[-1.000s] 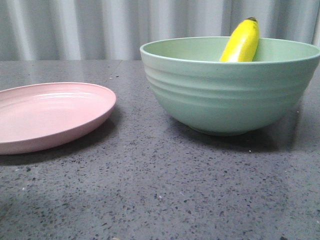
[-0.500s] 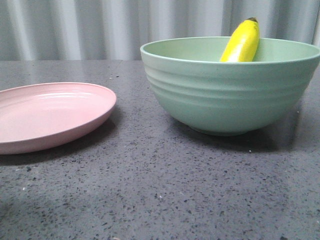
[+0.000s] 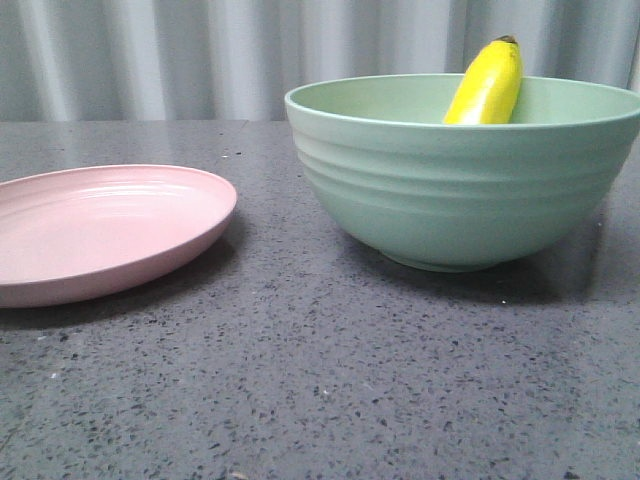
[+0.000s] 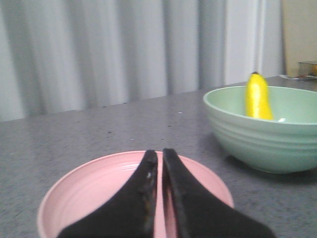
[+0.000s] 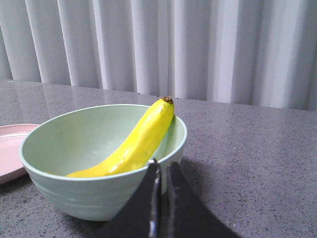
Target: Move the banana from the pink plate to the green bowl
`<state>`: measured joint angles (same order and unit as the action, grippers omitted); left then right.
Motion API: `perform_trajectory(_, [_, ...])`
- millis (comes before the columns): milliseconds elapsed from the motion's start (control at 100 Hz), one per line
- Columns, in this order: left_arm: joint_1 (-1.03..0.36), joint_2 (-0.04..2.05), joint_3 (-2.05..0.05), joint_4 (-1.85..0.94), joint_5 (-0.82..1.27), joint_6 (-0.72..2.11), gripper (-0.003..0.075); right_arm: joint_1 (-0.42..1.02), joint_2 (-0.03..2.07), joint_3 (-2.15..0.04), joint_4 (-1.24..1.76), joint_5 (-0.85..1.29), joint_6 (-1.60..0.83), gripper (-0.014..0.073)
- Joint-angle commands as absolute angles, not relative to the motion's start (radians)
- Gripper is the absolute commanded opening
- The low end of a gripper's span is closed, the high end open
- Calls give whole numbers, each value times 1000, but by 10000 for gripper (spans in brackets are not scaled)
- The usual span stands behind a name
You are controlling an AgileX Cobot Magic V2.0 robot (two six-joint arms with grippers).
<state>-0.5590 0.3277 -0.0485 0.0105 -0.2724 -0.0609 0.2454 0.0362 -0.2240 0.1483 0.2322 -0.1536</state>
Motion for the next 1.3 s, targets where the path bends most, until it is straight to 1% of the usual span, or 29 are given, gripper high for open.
perform_trajectory(0, [-485, 279, -23, 0, -359, -68, -20, 241, 46, -250, 142, 156, -165, -64])
perform_trajectory(60, [-422, 234, 14, 0, -361, -68, -20, 241, 46, -250, 142, 156, -165, -64])
perform_trajectory(100, [-384, 199, 9, 0, -281, -68, -20, 241, 46, -250, 142, 156, -165, -64])
perform_trajectory(260, [-254, 110, 11, -8, -192, -68, -20, 241, 46, -250, 142, 156, -165, -64])
perform_trajectory(380, [-174, 52, 11, -10, -21, -68, -20, 241, 46, -250, 142, 156, -165, -64])
perform_trajectory(560, [-129, -36, 11, -13, 265, -68, -20, 241, 46, -250, 142, 156, -165, -64])
perform_trajectory(1290, [-128, -29, 11, -9, 258, -68, -20, 241, 46, -250, 142, 156, -165, -64])
